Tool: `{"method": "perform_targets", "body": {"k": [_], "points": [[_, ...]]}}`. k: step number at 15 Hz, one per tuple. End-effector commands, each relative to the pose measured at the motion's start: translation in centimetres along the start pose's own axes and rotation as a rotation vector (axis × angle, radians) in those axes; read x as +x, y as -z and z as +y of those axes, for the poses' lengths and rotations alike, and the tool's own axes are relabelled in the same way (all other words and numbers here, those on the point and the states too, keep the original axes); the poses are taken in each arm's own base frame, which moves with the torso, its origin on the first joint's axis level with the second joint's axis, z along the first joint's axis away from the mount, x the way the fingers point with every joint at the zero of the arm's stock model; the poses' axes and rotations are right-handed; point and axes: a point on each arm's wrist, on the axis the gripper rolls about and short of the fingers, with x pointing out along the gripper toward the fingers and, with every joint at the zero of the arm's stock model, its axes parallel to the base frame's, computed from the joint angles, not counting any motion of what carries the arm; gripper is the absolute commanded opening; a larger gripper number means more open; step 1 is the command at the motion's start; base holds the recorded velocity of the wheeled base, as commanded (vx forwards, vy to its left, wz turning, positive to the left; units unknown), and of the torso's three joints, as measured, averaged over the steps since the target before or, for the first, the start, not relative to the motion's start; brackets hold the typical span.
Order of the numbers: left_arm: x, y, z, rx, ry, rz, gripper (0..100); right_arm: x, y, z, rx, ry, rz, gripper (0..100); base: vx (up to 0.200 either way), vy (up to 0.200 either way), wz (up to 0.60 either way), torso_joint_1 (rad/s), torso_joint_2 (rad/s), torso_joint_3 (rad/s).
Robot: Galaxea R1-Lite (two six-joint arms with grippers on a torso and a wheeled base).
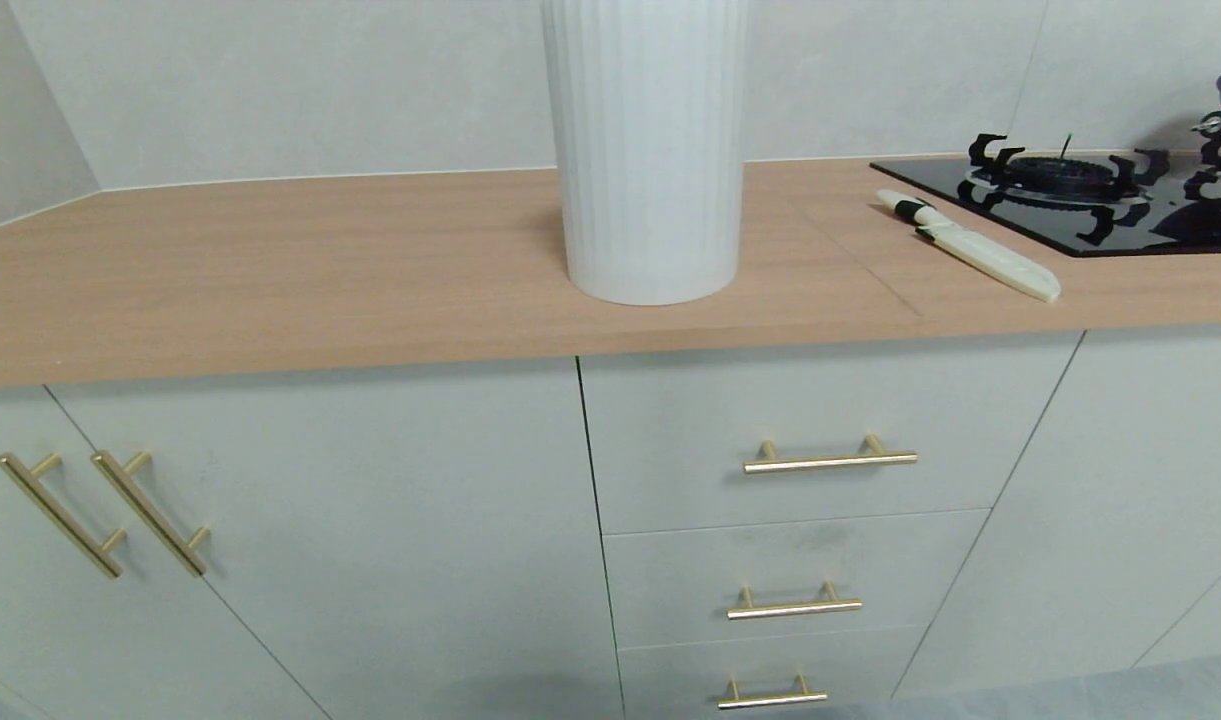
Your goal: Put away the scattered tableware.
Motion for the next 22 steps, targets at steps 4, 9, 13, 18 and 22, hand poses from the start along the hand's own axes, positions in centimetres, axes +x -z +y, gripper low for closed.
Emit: {"method": "perform_targets", "body": {"k": [4, 9, 13, 18, 22], "points": [[0.0, 0.0, 0.0, -0.001, -0.001, 0.001, 100, 0.01, 0.03, 0.0, 0.0, 0.0, 0.001, 100, 0.2, 0.0, 0.0, 0.001, 0.0, 0.004], [0.0, 0.0, 0.0, -0.001, -0.001, 0.001, 100, 0.0, -0.01, 0.0, -0.002, 0.0, 0.0, 100, 0.16, 0.0, 0.0, 0.006, 0.0, 0.002], [0.0, 0.0, 0.0, -0.001, -0.001, 0.001, 100, 0.01, 0.03, 0.0, -0.002, -0.001, 0.001, 100, 0.0, 0.0, 0.0, 0.0, 0.0, 0.0], [0.0, 0.0, 0.0, -0.001, -0.001, 0.001, 100, 0.0, -0.01, 0.0, -0.002, -0.001, 0.0, 100, 0.0, 0.0, 0.0, 0.02, -0.1, -0.09], [0.0, 0.0, 0.0, -0.001, -0.001, 0.001, 100, 0.01, -0.01, 0.01, -0.003, -0.001, 0.001, 100, 0.0, 0.0, 0.0, 0.106, -0.37, -0.304]]}}
